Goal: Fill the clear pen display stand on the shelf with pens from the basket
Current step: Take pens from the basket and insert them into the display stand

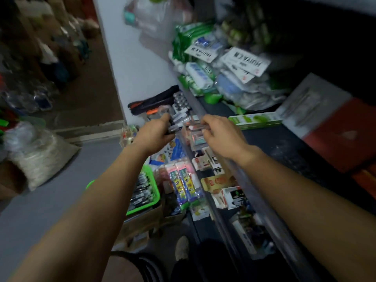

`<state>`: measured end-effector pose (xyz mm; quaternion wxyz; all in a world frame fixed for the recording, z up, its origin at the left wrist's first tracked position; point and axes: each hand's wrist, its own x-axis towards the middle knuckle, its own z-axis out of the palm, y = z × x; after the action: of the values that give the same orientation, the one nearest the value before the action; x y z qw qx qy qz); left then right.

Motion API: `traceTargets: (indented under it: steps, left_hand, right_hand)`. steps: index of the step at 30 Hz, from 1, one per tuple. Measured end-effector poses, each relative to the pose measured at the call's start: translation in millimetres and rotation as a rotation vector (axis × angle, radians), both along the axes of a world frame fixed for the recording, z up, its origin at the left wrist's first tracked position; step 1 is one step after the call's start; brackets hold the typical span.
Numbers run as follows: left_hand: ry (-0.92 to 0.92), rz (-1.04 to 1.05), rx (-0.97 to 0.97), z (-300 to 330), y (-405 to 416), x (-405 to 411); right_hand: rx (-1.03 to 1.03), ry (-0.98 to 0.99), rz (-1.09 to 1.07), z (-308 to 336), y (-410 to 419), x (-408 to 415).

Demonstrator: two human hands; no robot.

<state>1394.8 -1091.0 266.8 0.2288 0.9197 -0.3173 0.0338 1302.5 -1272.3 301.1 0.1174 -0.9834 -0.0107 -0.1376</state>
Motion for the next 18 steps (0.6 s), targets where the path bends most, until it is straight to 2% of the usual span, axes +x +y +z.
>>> traceTargets:
  steps: [6, 12, 18]
  left_hand:
    - [-0.026, -0.142, -0.065, 45, -61, -6]
    - [-0.041, -0.362, -0.103, 62, -134, 0]
    - [0.017, -0.535, -0.066, 57, -199, 31]
  right_hand:
    - [-0.053, -0.052, -0.133, 42, -44, -38]
    - [-0.116, -0.059, -0.290, 57, -86, -48]
    - [-0.029, -0.048, -0.421, 48, -130, -39]
